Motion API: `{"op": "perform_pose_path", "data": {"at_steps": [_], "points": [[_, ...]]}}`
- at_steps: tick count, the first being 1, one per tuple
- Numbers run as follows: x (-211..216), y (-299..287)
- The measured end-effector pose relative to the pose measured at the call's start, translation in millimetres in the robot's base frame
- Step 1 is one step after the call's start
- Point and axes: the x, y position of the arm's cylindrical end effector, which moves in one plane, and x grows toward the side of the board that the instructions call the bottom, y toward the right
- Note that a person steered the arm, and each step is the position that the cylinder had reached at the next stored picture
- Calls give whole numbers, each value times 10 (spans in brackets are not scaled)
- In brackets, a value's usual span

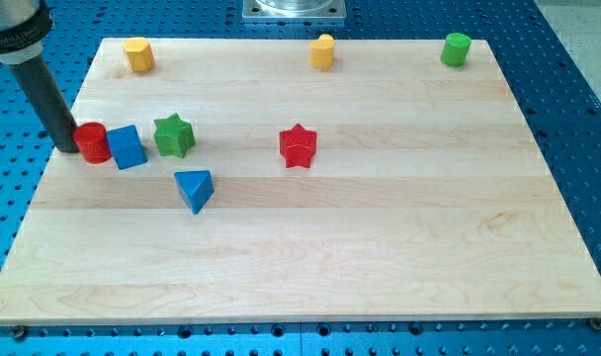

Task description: Place the cube top to the green star

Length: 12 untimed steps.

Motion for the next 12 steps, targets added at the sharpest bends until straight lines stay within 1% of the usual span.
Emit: {"op": "perform_pose_path", "data": {"at_steps": [2,3,4,5,7,8,9,10,11,12], "points": [[9,-29],[493,-122],[581,316],[452,579],[78,837],[-61,1258],[-80,1668],[-133,1671],[-432,1663],[-857,1588]]}}
